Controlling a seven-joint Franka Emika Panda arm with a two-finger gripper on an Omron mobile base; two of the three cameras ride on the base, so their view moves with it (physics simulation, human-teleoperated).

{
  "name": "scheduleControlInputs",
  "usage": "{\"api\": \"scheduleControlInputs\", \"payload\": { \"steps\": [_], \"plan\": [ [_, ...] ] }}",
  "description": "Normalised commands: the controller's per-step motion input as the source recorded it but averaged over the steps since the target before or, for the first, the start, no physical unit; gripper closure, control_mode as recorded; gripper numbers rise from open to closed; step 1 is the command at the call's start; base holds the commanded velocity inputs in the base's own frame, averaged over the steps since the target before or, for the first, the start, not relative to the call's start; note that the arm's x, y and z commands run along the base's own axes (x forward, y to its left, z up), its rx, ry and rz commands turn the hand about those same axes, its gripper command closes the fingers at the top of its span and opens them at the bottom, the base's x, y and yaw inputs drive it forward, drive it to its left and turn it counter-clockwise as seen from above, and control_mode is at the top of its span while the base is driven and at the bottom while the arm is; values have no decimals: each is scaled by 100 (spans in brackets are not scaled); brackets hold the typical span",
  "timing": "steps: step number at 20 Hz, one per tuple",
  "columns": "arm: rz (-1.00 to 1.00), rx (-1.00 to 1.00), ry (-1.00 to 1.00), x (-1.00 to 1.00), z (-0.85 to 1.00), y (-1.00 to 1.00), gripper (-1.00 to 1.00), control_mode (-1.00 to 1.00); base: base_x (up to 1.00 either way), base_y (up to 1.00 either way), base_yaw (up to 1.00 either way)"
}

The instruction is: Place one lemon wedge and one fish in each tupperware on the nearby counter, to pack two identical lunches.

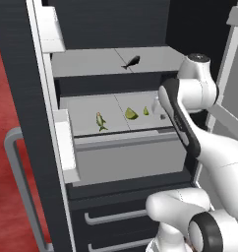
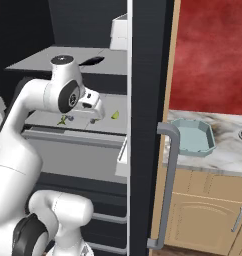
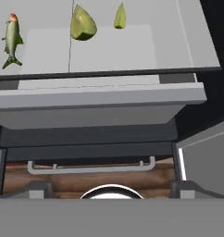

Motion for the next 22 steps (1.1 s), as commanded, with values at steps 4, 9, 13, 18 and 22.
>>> {"api": "scheduleControlInputs", "payload": {
  "steps": [4, 9, 13, 18, 22],
  "plan": [
    [-27, -5, -15, 4, -46, -11, -100, -100, 0, 0, 0],
    [-20, -1, -19, 22, -21, -3, -100, -100, 0, 0, 0],
    [-6, 0, -8, 21, -7, -4, -100, -100, 0, 0, 0],
    [0, 0, -1, 23, -2, -6, -100, -100, 0, 0, 0],
    [0, 0, 0, 41, -3, -5, -100, -100, 0, 0, 0]
  ]
}}
